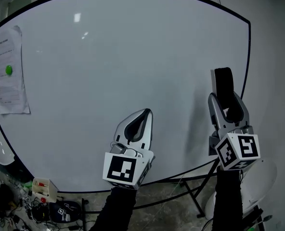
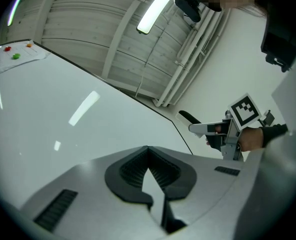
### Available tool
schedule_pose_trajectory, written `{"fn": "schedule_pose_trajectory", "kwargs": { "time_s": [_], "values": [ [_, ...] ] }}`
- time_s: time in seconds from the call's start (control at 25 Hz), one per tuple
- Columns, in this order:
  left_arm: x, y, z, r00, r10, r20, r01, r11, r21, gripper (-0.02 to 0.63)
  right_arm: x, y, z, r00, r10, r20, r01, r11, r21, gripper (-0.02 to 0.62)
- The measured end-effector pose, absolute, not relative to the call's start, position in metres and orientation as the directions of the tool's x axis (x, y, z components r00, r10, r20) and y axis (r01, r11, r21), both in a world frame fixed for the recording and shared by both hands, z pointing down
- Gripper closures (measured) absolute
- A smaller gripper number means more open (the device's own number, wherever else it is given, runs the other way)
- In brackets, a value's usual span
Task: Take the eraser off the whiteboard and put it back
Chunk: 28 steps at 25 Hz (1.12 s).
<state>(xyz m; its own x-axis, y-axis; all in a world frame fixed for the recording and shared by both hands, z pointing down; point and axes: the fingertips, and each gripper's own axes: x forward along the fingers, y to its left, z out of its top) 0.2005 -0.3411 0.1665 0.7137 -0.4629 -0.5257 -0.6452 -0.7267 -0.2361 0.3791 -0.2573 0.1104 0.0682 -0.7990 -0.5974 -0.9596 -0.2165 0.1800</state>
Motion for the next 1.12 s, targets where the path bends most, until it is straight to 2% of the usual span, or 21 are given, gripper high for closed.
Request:
{"fn": "schedule_pose_trajectory", "kwargs": {
  "time_s": [0.32,0.8,1.12],
  "values": [
    [0.258,-0.355,0.153,0.674,-0.494,-0.550,-0.689,-0.689,-0.225,0.600,0.448,-0.280,0.097,0.029,-0.797,-0.603,-0.965,-0.180,0.192,0.324],
    [0.382,-0.360,0.151,0.592,-0.563,-0.577,-0.759,-0.630,-0.165,0.600,0.588,-0.305,0.075,-0.061,-0.795,-0.603,-0.974,-0.084,0.210,0.324],
    [0.401,-0.365,0.153,0.527,-0.625,-0.576,-0.821,-0.551,-0.152,0.600,0.616,-0.320,0.066,-0.123,-0.767,-0.630,-0.979,-0.010,0.204,0.324]
  ]
}}
